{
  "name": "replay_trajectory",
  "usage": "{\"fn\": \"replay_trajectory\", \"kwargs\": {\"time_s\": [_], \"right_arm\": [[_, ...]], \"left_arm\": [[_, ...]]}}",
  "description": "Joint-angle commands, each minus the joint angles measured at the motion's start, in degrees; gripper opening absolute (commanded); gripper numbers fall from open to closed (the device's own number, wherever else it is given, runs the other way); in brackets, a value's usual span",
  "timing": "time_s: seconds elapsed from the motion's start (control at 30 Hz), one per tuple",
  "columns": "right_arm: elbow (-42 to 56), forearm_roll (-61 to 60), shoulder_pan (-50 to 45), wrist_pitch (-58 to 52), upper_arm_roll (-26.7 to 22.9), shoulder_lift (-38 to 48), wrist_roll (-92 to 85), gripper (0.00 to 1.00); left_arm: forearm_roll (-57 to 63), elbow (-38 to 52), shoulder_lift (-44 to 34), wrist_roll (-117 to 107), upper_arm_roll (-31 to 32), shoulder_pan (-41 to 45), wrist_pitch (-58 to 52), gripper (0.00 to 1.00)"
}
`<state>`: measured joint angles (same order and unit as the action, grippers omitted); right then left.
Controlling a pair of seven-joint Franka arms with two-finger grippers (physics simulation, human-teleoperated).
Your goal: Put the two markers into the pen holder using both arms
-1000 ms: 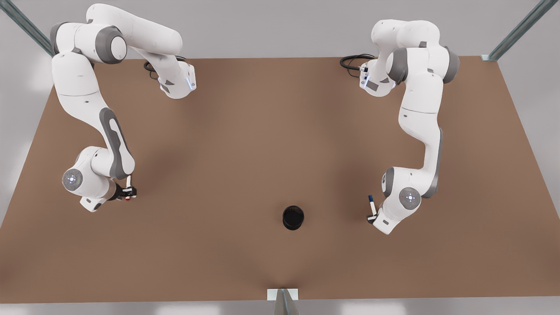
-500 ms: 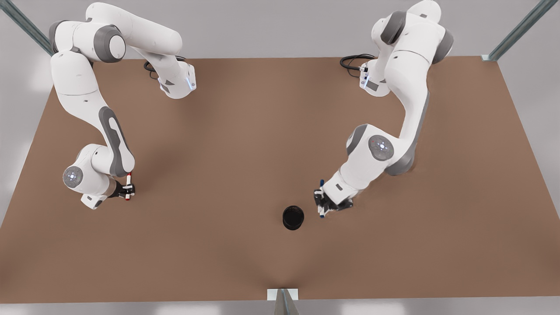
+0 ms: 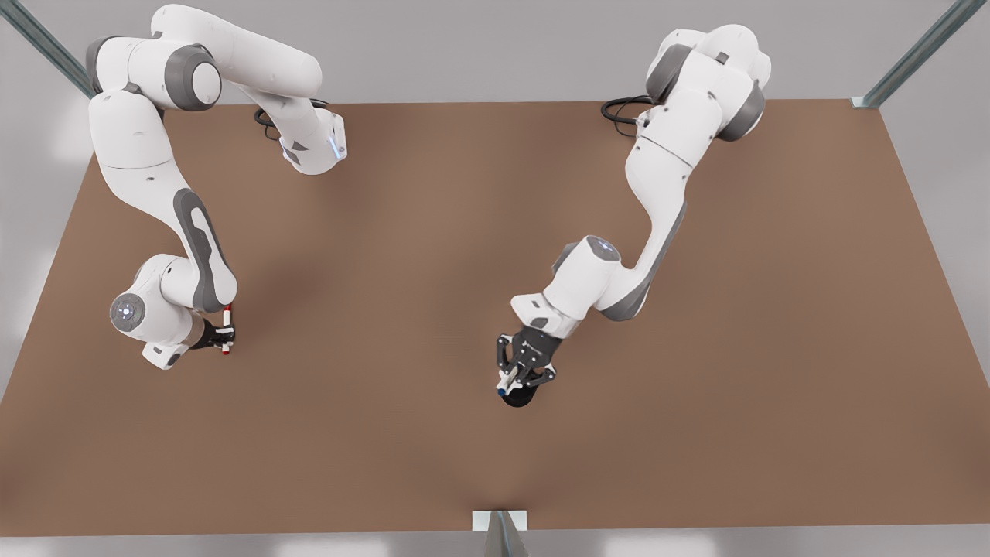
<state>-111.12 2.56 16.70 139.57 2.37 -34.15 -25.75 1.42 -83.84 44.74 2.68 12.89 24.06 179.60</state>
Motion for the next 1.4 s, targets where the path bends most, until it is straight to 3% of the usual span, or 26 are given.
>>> {"fn": "replay_trajectory", "kwargs": {"time_s": [0.0, 0.4, 0.53, 0.57, 0.6, 0.63, 0.73, 0.8, 0.87, 0.93, 1.0, 1.03, 1.17, 1.2, 1.23, 1.3, 1.37], "right_arm": [[0.0, 0.0, 0.0, 0.0, 0.0, 0.1, -1.1, 0.32], [0.6, 0.0, -0.3, -0.7, 0.5, 1.5, -1.0, 0.28], [4.5, -0.4, -0.2, -6.2, 2.2, 3.5, -0.3, 0.26], [4.8, -0.4, -0.1, -6.2, 3.0, 4.7, -0.4, 0.26], [4.8, -0.5, 0.0, -6.3, 3.4, 5.9, -0.4, 0.26], [4.8, -0.5, 0.0, -6.3, 4.1, 7.4, -0.5, 0.25], [4.7, -1.5, 0.3, -8.1, 6.8, 11.3, -0.4, 0.25], [5.7, -1.9, 0.3, -8.0, 9.3, 12.6, -0.3, 0.25], [9.3, -4.8, 0.2, -8.0, 12.2, 12.4, 0.1, 0.25], [12.8, -9.8, -1.0, -7.2, 14.9, 11.8, 0.5, 0.25], [16.0, -11.4, -4.2, -4.5, 15.2, 10.7, 0.5, 0.25], [17.3, -14.9, -5.8, -4.4, 15.2, 10.6, 0.4, 0.25], [19.2, -21.3, -12.3, 2.3, 15.2, 9.6, 1.0, 0.25], [19.5, -21.2, -14.4, 4.3, 15.2, 9.3, 3.7, 0.25], [21.4, -21.2, -16.5, 6.8, 15.2, 7.8, 5.4, 0.25], [26.3, -21.0, -20.3, 11.2, 15.2, 3.7, 5.4, 0.25], [33.1, -20.8, -25.0, 15.6, 15.2, -1.1, 5.4, 0.25]], "left_arm": [[0.9, -0.4, -0.1, 16.7, 0.0, -0.2, 7.7, 0.21], [1.8, -1.4, 4.4, 16.6, -0.1, -0.2, 13.8, 0.21], [3.0, -2.6, 6.4, 16.3, 0.0, -0.2, 17.9, 0.22], [3.0, -3.4, 6.3, 16.0, 0.0, -0.1, 18.6, 0.33], [3.0, -4.3, 5.8, 15.0, 0.1, -0.1, 18.9, 0.75], [3.0, -5.5, 5.2, 14.7, 0.6, -0.2, 19.0, 1.0], [3.1, -10.6, 1.4, 14.7, 2.0, -2.8, 19.1, 1.0], [5.9, -12.1, -1.1, 14.7, 15.0, -16.8, 7.4, 1.0], [3.2, -5.5, -1.6, 13.5, 23.2, -26.8, -18.6, 1.0], [-0.1, 7.5, -1.5, 7.7, 22.2, -27.9, -49.1, 1.0], [0.3, 12.6, -3.4, -1.2, 19.6, -29.0, -70.7, 1.0], [0.3, 13.3, -9.2, -2.8, 14.2, -28.7, -79.7, 1.0], [0.0, 13.3, -21.9, -8.4, 5.4, -28.9, -90.8, 1.0], [-0.2, 10.9, -25.9, -8.6, -2.8, -23.5, -90.9, 1.0], [-0.1, 6.3, -30.1, -8.5, -5.8, -21.3, -90.6, 1.0], [-0.1, 1.2, -35.7, -14.0, -6.8, -19.0, -91.1, 1.0], [-0.1, 1.1, -35.3, -16.0, -6.8, -18.5, -91.4, 1.0]]}}
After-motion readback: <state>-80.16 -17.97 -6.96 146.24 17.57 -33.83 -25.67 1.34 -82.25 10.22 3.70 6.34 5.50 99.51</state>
